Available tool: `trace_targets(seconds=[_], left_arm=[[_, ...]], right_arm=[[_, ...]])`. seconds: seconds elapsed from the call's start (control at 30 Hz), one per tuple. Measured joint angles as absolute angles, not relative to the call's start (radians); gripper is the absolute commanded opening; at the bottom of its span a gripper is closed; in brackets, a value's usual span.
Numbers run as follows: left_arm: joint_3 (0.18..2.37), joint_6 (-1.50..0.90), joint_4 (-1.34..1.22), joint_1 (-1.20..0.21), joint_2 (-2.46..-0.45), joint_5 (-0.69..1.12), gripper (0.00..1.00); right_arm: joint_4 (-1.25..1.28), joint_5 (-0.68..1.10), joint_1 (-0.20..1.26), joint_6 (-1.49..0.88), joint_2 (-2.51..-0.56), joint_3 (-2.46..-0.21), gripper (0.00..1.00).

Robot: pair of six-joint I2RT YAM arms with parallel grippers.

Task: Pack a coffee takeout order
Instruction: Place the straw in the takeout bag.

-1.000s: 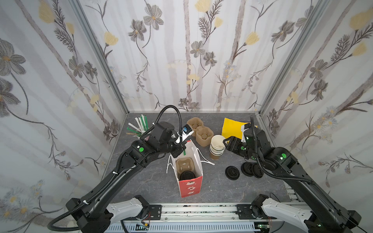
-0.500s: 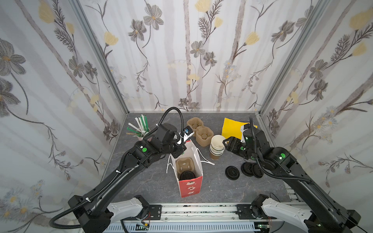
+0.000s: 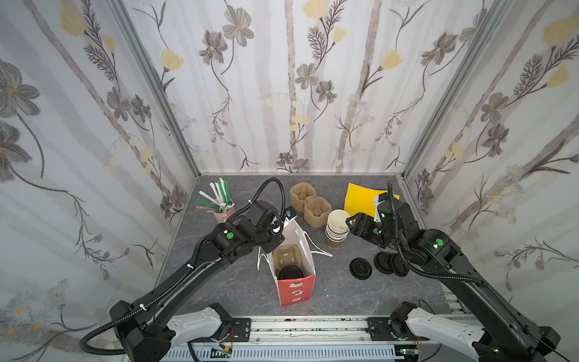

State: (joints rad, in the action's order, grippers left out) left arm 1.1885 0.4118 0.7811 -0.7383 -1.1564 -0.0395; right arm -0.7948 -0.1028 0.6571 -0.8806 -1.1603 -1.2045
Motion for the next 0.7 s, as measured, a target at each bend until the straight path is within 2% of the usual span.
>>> trace_targets(seconds=[0.3, 0.43, 0.63, 0.7], left_arm=[[1.127, 0.416, 0.763, -0.738, -1.174, -0.030, 0.00], [1.120, 0.416, 0.749, -0.733, -1.180, -0.049, 0.13], [1.137, 0.416, 0.744, -0.730, -1.181, -0.073, 0.39], [1.161, 0.415, 0.743, -0.730, -1.177, -0.075, 0.42]], right_arm=[[-0.796, -0.103, 0.657, -0.881, -1.148, -1.195, 0.69], [-0.796, -0.103, 0.657, -0.881, -1.140, -1.193, 0.69], [-0.796, -0.104, 0.657, -0.881, -1.136, -1.191, 0.69], [-0.796, -0.104, 0.657, -0.881, -1.135, -1.191, 0.69]])
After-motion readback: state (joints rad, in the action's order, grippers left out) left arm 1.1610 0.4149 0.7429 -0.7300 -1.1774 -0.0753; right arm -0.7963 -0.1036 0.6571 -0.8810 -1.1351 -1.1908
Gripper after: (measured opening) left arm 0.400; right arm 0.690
